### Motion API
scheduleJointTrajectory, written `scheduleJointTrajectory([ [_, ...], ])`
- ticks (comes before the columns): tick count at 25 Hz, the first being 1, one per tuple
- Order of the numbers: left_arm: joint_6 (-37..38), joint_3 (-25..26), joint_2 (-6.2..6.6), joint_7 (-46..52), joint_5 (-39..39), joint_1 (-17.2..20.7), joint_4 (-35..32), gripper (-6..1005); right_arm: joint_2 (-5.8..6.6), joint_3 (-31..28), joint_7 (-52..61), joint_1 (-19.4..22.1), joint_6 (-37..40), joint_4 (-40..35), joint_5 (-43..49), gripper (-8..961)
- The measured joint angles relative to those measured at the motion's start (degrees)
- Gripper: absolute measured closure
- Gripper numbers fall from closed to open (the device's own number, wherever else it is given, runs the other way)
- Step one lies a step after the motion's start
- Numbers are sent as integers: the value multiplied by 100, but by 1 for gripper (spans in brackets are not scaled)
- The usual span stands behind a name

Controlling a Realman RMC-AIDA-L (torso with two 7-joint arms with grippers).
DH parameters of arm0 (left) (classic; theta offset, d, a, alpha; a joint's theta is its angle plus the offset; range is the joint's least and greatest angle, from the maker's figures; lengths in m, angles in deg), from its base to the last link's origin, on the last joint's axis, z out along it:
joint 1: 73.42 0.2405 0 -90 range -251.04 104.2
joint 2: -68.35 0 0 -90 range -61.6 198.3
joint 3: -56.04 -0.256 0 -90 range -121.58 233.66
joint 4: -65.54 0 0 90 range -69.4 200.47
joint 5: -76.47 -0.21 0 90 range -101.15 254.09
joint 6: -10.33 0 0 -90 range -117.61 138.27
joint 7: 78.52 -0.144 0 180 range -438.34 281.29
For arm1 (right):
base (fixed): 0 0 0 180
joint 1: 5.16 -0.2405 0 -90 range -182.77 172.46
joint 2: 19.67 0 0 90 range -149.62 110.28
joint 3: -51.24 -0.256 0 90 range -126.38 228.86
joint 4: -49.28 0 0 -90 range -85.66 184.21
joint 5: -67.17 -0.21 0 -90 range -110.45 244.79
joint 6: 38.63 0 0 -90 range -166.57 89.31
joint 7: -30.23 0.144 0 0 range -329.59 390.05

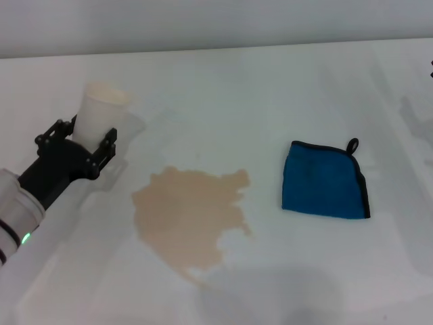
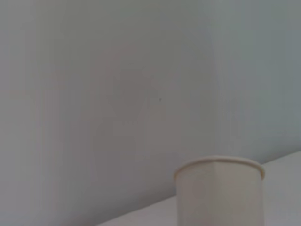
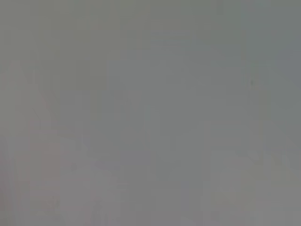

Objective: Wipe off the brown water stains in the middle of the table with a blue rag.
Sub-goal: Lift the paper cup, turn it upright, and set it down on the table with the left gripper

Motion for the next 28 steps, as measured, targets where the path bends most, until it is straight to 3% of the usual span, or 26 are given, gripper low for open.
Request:
scheduleJointTrajectory([
  [11, -208, 9, -20, -109, 290, 481, -83, 367, -1, 0, 1, 25, 3, 2, 22, 93],
  [28, -186, 9, -21, -118, 531, 748, -162, 374, -32, 64, 2, 22, -44, 61, 44, 94],
])
